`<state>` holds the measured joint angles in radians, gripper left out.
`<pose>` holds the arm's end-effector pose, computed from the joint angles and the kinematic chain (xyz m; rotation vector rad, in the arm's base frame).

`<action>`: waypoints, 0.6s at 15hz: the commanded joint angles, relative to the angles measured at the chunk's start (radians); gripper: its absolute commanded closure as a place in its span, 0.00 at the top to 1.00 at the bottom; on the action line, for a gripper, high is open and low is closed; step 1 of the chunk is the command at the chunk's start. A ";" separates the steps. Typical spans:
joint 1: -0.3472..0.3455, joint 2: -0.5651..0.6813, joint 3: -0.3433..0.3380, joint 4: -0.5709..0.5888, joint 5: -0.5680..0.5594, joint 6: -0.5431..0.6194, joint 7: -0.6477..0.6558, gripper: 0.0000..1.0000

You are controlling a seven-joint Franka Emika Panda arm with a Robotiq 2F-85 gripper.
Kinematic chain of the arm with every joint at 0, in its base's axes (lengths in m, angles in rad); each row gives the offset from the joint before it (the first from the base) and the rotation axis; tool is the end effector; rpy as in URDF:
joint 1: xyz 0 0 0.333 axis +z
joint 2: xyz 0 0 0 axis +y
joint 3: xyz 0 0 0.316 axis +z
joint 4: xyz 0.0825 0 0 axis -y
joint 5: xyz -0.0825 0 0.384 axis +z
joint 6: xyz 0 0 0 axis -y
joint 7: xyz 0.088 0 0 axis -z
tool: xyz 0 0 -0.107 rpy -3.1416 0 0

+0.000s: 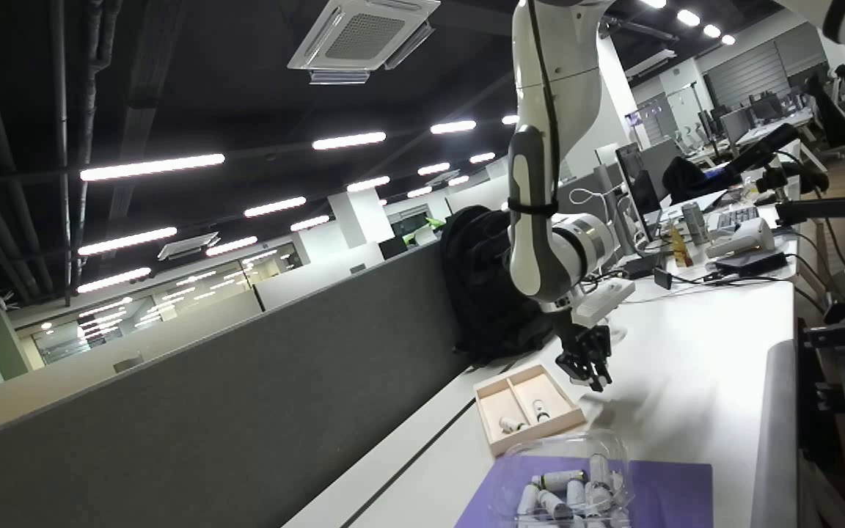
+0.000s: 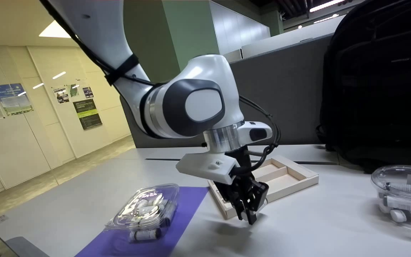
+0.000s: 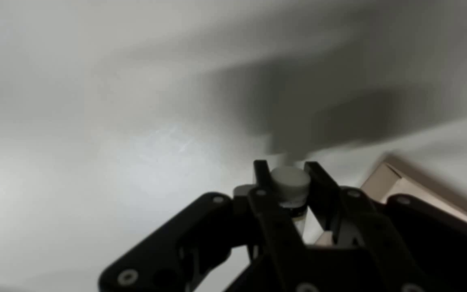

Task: Remove the bottle from the tray and put it on the table

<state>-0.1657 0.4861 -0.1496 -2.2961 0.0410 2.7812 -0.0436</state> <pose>0.4941 -0.1679 0.1393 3.0534 -0.4502 -0.0069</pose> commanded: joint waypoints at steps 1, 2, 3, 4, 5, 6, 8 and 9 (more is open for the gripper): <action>0.032 0.043 -0.020 0.013 -0.001 0.013 0.094 0.07; 0.035 0.051 -0.018 0.016 0.002 0.013 0.103 0.07; 0.037 0.059 -0.017 0.018 0.004 0.009 0.112 0.52; 0.038 0.061 -0.016 0.019 0.008 0.005 0.119 0.54; 0.040 0.061 -0.015 0.018 0.010 0.003 0.125 0.59; 0.040 0.054 -0.014 0.013 0.014 0.000 0.129 0.65; 0.039 0.030 -0.013 0.003 0.023 -0.017 0.132 0.79; 0.031 0.016 -0.007 -0.002 0.029 -0.029 0.125 0.87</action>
<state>-0.1367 0.5434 -0.1538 -2.2904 0.0597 2.7907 0.0462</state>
